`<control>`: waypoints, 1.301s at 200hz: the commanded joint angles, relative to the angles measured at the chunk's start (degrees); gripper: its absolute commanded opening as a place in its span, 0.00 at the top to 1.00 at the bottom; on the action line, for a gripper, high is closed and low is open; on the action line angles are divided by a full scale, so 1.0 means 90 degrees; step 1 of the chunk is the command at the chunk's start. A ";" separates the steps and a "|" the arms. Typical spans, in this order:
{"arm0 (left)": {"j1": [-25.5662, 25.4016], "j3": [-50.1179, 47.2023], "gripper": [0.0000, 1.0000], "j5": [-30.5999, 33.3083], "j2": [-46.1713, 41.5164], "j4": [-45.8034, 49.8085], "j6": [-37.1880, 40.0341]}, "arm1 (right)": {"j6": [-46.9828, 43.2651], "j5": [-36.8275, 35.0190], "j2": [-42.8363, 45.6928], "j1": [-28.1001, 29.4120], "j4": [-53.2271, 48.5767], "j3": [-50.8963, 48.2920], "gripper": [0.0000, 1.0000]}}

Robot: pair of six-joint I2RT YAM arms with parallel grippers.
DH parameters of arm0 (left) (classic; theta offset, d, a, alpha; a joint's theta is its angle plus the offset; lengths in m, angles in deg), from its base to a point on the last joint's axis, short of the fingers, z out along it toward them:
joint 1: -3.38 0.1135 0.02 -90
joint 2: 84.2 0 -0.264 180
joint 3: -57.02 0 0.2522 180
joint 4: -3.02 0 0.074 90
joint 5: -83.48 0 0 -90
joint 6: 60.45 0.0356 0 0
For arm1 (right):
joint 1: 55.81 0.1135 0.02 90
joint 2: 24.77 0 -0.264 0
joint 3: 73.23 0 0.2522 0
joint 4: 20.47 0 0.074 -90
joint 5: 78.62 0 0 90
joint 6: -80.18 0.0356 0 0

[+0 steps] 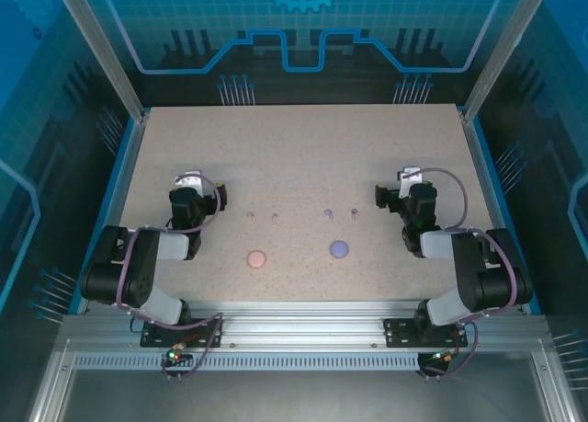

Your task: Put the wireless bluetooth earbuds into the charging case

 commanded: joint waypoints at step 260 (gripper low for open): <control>-0.0283 0.1977 0.01 -0.0311 -0.2513 0.5013 -0.2180 | 0.1926 0.1338 0.1594 -0.0294 -0.7566 0.3886 0.01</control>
